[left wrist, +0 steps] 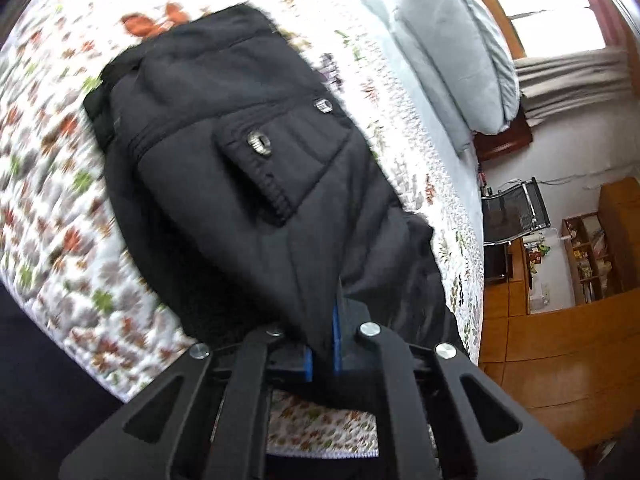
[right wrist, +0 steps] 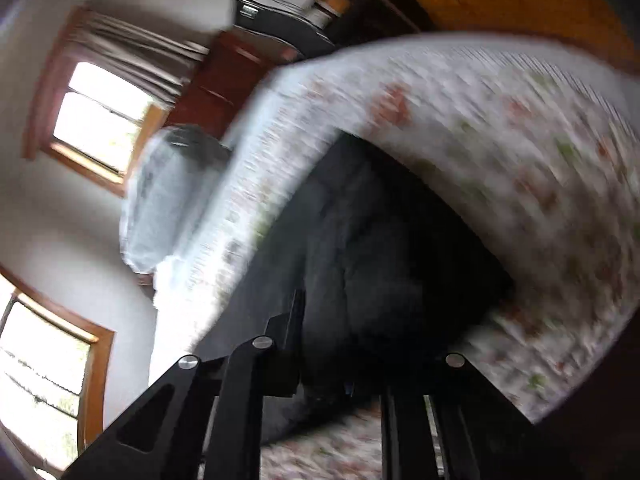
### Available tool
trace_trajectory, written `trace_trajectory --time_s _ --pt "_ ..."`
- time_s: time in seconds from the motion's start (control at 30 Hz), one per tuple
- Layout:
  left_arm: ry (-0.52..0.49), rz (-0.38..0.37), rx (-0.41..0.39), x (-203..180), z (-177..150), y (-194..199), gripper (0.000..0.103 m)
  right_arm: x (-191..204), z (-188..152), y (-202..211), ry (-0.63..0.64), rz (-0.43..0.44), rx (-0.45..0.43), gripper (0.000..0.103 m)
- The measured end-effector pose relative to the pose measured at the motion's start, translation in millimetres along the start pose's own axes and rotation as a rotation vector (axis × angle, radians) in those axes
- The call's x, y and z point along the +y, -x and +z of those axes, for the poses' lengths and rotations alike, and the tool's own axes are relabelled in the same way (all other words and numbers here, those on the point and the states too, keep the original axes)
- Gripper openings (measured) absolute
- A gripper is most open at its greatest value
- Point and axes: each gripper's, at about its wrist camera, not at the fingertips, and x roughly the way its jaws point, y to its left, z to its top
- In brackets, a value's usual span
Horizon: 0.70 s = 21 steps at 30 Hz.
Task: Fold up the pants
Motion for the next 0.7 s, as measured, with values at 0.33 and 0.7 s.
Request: trace_trajectory --time_s 0.33,0.7 --pt "-0.040 0.037 0.016 13.7 5.4 -18.3 0.011 -12.3 5.0 -6.3 -0.021 -0.005 0.002 0.018" --pt "-0.351 0.200 -0.104 -25.0 -25.4 34.0 0.089 -2.1 5.2 75.4 0.059 -0.058 -0.191 0.059"
